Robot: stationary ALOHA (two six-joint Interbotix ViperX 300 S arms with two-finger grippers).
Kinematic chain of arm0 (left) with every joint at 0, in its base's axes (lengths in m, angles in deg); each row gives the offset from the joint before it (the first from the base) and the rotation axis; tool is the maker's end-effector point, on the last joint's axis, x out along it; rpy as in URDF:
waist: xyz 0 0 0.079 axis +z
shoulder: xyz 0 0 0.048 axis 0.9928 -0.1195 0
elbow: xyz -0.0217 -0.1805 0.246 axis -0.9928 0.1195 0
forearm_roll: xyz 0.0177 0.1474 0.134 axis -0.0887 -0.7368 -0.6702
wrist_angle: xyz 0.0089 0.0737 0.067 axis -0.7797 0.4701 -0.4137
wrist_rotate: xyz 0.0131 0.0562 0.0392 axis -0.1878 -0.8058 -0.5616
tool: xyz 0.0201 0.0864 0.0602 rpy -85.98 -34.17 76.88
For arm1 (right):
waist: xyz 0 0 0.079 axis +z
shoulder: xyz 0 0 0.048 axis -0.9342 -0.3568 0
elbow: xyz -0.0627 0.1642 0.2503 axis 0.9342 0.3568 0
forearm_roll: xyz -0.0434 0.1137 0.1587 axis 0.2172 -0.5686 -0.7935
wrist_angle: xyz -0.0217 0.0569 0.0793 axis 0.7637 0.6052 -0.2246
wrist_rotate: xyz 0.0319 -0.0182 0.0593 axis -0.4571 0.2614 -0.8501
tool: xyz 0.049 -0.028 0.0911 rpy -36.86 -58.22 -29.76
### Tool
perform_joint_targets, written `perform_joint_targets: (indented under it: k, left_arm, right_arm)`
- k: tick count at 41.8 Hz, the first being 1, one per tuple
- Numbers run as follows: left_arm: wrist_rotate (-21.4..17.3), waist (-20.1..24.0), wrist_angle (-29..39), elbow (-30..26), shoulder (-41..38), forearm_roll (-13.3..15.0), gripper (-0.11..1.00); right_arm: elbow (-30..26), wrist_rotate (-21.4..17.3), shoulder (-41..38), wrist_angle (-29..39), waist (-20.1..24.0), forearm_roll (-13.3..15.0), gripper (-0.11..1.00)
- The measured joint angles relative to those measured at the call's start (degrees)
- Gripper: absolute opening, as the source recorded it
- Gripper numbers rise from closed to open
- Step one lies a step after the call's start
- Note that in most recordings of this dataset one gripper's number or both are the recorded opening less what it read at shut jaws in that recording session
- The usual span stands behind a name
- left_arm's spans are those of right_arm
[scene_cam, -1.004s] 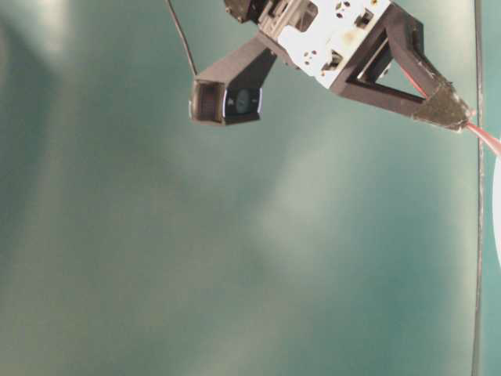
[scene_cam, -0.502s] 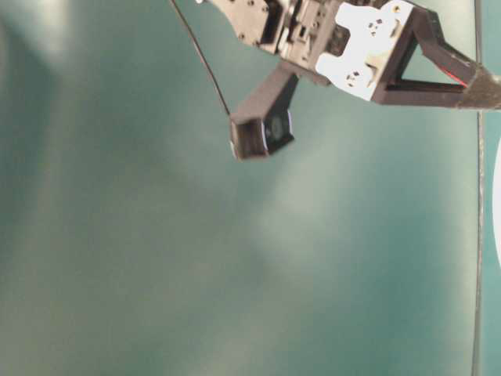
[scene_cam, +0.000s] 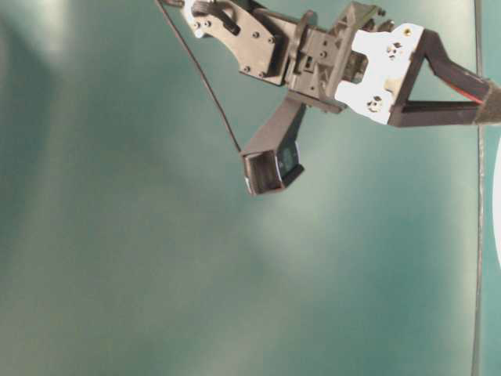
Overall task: Scoop the yellow hexagonal prism block from the bowl with a spoon using the right arm.
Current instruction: 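Push the spoon bowl under the yellow block with the right gripper, then raise the spoon carrying the yellow block with the right gripper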
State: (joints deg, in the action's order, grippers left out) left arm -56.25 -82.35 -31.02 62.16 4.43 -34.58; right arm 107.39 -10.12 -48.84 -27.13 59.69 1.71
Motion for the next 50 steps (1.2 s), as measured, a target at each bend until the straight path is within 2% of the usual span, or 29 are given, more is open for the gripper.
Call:
perform_joint_targets:
  k: [13, 38, 50]
  left_arm:
    - [0.0, 0.1, 0.1, 0.0, 0.1, 0.0, 0.00]
    - [0.0, 0.1, 0.2, 0.0, 0.2, 0.0, 0.00]
    - [0.0, 0.1, 0.2, 0.0, 0.3, 0.0, 0.00]
  right_arm:
    - [-0.4, 0.0, -0.9, -4.7, 0.1, 1.4, 0.24]
    - [-0.4, 1.0, -0.9, -13.9, 1.1, 1.4, 0.24]
    - [-0.4, 1.0, -0.9, -15.9, 1.1, 1.8, 0.24]
